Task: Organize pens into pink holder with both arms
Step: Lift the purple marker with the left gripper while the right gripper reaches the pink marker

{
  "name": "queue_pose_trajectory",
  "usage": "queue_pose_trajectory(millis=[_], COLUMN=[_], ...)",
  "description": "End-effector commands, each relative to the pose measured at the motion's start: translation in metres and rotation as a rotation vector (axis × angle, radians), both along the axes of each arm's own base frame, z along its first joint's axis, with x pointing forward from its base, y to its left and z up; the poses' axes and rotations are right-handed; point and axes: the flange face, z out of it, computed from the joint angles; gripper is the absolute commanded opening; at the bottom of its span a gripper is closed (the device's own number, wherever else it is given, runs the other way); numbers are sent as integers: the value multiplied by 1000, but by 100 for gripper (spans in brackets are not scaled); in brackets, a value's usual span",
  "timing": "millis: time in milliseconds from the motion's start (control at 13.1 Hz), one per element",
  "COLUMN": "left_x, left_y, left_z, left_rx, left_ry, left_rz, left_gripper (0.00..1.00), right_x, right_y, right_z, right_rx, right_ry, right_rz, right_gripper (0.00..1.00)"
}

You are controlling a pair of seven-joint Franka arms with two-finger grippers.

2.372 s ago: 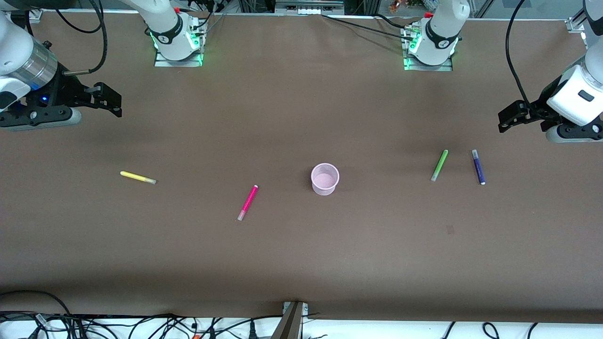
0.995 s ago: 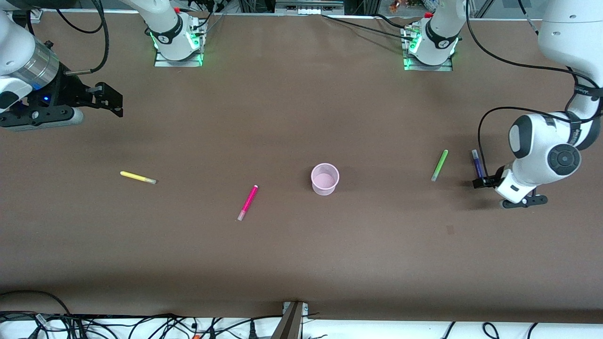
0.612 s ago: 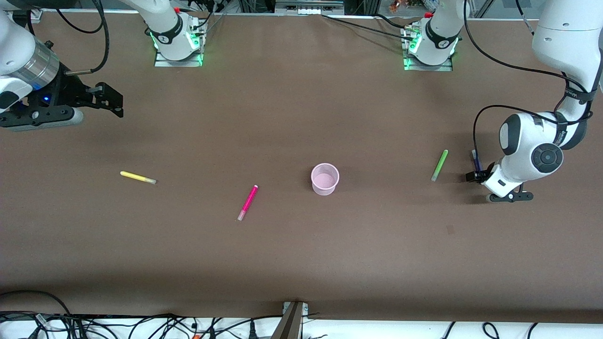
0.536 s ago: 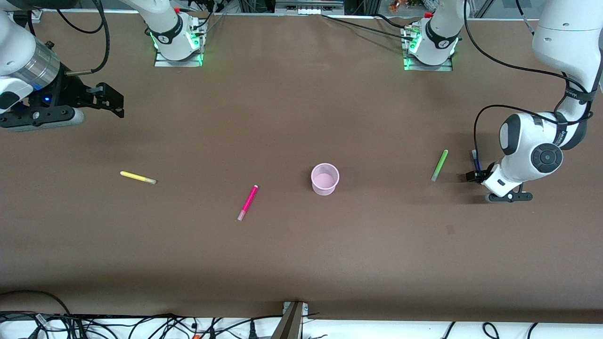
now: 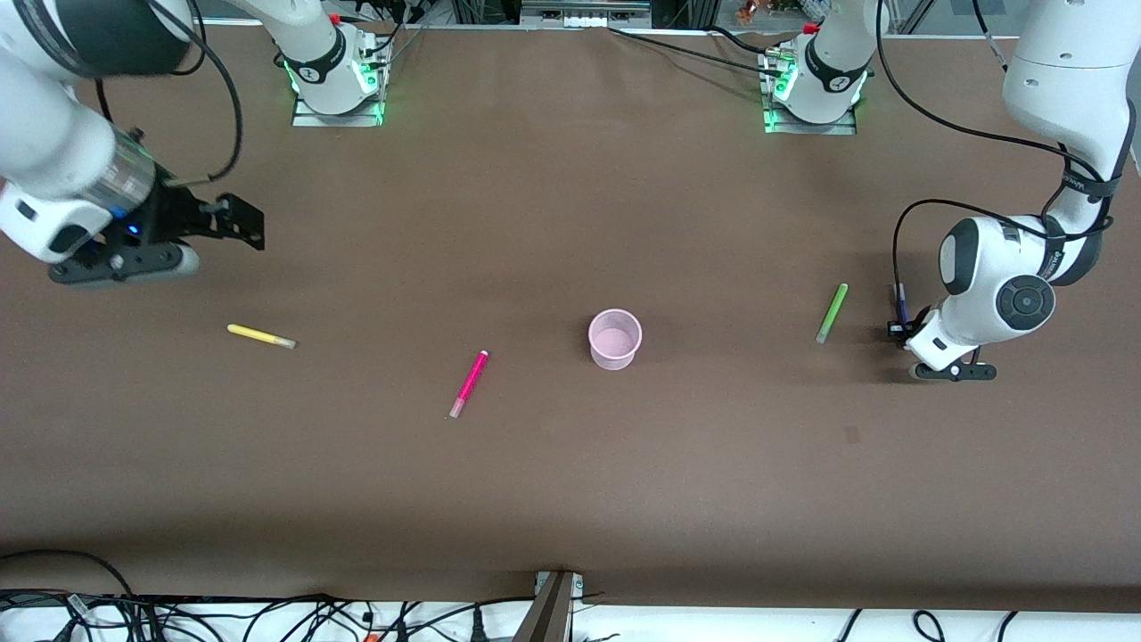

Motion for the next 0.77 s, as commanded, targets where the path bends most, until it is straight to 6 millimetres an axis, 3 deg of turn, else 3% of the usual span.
queue_pose_trajectory(millis=[0,153,306,459,689], left_x=[0,5,21,37,60], left_y=[4,0,-17,-65,-138], left_z=[-2,19,69,109,179], left_rx=[6,8,-6,-37,-83], left_ry=[-2,-17,-10,55,81], left_rz=[-25,-52,-150,-288,-409], left_gripper=[0,0,0,0,0], right_x=[23,24,33,40,40], right_y=[9,21,39,60,107], right_z=[-58,-70,-102,-141,-182], right_rx=[-27,-1,75,80,76], right_ry=[70,87,121,140,147], right_rz=[16,-12,-162,-299,-427], right_gripper=[100,99,99,99,99])
